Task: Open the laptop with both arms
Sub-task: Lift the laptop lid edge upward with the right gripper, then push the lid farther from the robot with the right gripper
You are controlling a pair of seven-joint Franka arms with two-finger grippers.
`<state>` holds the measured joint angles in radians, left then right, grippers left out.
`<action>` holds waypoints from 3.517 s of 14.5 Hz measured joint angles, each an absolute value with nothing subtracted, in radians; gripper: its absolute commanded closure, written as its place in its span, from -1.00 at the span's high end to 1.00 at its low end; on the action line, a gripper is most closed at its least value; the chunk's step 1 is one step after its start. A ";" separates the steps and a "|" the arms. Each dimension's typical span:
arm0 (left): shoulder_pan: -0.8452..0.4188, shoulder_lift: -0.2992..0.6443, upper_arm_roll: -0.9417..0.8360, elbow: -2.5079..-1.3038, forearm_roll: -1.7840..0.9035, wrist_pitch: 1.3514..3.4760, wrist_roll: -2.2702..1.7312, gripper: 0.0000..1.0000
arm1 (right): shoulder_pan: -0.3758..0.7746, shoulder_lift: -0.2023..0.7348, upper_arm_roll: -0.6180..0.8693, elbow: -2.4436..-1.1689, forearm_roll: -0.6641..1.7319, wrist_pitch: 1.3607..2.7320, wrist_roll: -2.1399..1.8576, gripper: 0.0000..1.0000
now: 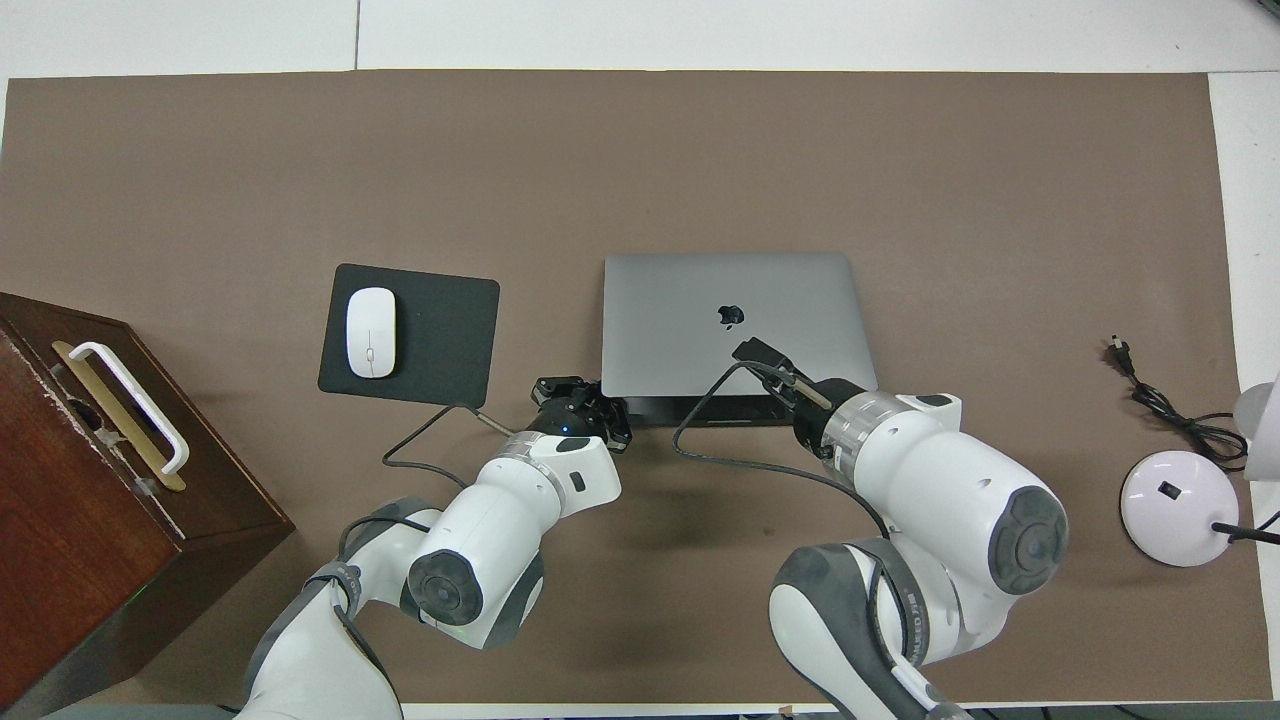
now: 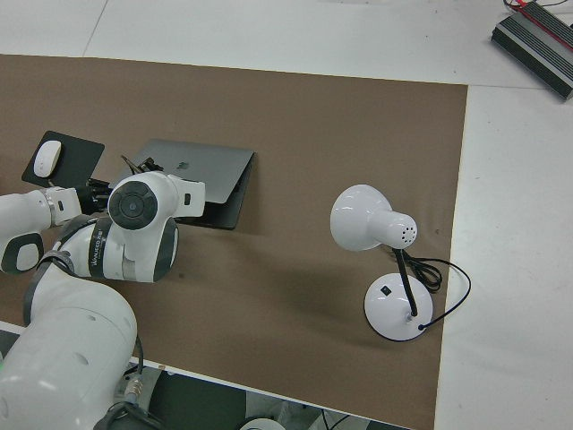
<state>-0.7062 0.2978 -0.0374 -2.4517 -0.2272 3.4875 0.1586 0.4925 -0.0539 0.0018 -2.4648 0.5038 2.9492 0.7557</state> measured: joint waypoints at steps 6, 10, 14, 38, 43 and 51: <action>-0.714 0.299 -0.037 -2.452 -0.227 3.490 0.159 -1.00 | 0.465 -0.027 0.002 -2.395 0.504 2.906 0.756 1.00; -0.714 0.299 -0.037 -2.452 -0.227 3.490 0.159 -1.00 | 0.461 -0.026 0.002 -2.382 0.504 2.901 0.756 1.00; -0.714 0.299 -0.037 -2.451 -0.227 3.491 0.159 -1.00 | 0.458 -0.023 0.002 -2.373 0.504 2.901 0.756 1.00; -0.715 0.300 -0.037 -2.452 -0.227 3.493 0.159 -1.00 | 0.383 0.120 -0.001 -2.091 0.502 2.759 0.722 1.00; -0.715 0.300 -0.037 -2.452 -0.227 3.493 0.159 -1.00 | 0.362 0.148 -0.001 -2.016 0.470 2.708 0.716 1.00; -0.715 0.301 -0.037 -2.452 -0.227 3.493 0.159 -1.00 | 0.316 0.196 -0.002 -1.887 0.386 2.637 0.703 1.00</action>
